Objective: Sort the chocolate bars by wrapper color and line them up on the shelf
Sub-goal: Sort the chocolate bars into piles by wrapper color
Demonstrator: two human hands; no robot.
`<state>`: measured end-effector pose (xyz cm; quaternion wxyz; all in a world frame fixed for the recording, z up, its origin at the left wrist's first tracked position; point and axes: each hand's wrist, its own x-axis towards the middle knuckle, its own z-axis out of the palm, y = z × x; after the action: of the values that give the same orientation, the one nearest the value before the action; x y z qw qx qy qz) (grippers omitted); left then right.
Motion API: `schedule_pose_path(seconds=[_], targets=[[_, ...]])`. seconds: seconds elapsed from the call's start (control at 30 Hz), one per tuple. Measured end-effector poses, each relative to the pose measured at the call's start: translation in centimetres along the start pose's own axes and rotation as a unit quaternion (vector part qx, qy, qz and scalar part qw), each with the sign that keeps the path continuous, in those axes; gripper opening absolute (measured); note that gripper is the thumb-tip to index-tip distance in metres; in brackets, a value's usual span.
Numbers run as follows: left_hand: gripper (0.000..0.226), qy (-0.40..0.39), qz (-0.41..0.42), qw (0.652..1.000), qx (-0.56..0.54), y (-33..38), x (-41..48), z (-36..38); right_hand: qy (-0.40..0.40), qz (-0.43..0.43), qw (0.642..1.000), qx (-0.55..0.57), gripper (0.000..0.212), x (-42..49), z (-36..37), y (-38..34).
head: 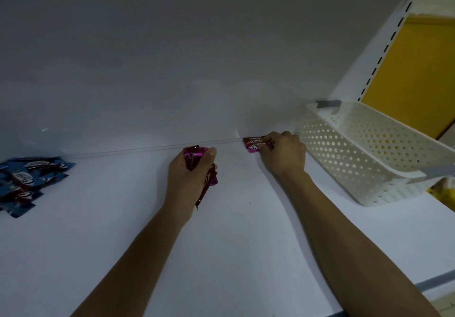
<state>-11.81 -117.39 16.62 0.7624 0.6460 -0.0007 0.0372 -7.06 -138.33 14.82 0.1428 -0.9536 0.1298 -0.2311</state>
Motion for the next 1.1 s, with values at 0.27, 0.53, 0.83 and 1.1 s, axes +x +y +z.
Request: schedule_pose_path(seconds=[0.27, 0.53, 0.83, 1.1], targets=[[0.011, 0.08, -0.074, 0.977, -0.183, -0.4, 1.7, -0.5, 0.041, -0.02, 0.999, 0.026, 0.02, -0.6, -0.6, -1.1], [0.015, 0.101, -0.196, 0.922, -0.319, 0.4, 2.7, -0.5, -0.346, -0.076, 0.849, 0.393, 0.031, -4.9, -4.0, -9.5], [0.073, -0.091, -0.246, 0.904, -0.338, 1.6, 1.5, 1.4, -0.277, -0.004, 0.854, 0.441, 0.005, -4.1, -4.2, -8.4], [0.03, -0.038, -0.209, 0.926, -0.311, 0.7, 0.8, 1.8, -0.282, 0.052, 0.842, 0.457, 0.006, -2.7, -5.5, -7.1]])
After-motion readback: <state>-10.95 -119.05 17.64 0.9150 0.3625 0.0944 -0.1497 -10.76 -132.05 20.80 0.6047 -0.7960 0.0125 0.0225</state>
